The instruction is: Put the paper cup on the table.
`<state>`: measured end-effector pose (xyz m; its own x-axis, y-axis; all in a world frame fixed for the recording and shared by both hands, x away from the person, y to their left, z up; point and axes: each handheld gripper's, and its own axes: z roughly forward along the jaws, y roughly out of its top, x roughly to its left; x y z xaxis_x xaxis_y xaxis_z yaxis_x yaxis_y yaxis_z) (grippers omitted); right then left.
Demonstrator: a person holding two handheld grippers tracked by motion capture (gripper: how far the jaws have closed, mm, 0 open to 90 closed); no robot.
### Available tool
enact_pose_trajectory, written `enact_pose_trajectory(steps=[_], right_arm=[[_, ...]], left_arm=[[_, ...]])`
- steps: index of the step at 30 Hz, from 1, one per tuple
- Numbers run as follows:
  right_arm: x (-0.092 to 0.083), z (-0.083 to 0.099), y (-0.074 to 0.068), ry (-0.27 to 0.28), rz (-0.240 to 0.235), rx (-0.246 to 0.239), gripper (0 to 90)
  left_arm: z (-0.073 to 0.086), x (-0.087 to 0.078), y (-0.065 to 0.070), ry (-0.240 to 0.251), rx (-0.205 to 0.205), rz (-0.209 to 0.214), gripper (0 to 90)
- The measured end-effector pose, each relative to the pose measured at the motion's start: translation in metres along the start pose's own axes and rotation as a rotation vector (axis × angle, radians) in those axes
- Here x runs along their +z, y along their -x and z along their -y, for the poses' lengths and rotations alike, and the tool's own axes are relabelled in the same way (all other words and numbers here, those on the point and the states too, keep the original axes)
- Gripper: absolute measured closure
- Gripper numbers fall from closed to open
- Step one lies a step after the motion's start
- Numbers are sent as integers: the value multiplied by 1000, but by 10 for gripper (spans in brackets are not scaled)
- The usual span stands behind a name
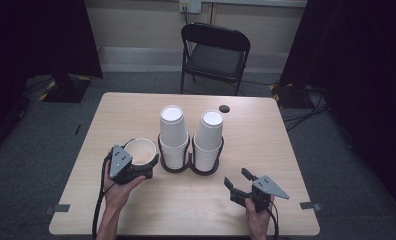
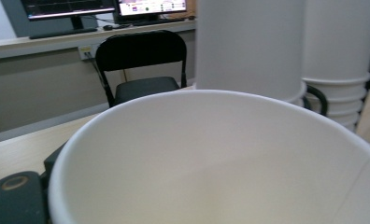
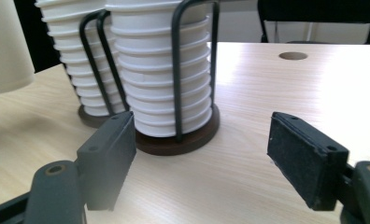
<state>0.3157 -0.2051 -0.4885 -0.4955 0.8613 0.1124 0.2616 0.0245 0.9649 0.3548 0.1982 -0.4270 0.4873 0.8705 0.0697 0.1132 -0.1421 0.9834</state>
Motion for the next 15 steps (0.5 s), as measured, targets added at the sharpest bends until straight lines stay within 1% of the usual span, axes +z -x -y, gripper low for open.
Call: enact_pose_trajectory(steps=[1,2,3,6,9,10,11,12,14,15], right_arm=[[0,1,0,5,7,0,217],[0,2,0,3,10,2,212],[0,3,1,0,7,-1,212],[0,6,1,-3,12,-5,212],[0,7,-1,5,20,-12,209],[-1,7,-1,6,19,-14,207],[-1,7,-1,11,21,-15,206],[-1,7,-1,13,16,-12,204],[-3,8,0,20,13,3,199],[-3,8,-1,23,17,4,199]], left_arm=[[0,1,-2,-2,-14,-10,87],[-2,0,-4,-6,-20,-15,87],[-3,-1,-4,0,-20,-20,87],[-4,-1,-7,-6,-9,-43,87],[-3,3,-12,-7,-25,-63,87],[-3,4,-14,-7,-30,-67,87],[-3,5,-15,-4,-47,-66,87],[-3,5,-17,-5,-52,-64,86],[-3,8,-19,-11,-45,-73,86],[-3,10,-21,-13,-49,-69,86]])
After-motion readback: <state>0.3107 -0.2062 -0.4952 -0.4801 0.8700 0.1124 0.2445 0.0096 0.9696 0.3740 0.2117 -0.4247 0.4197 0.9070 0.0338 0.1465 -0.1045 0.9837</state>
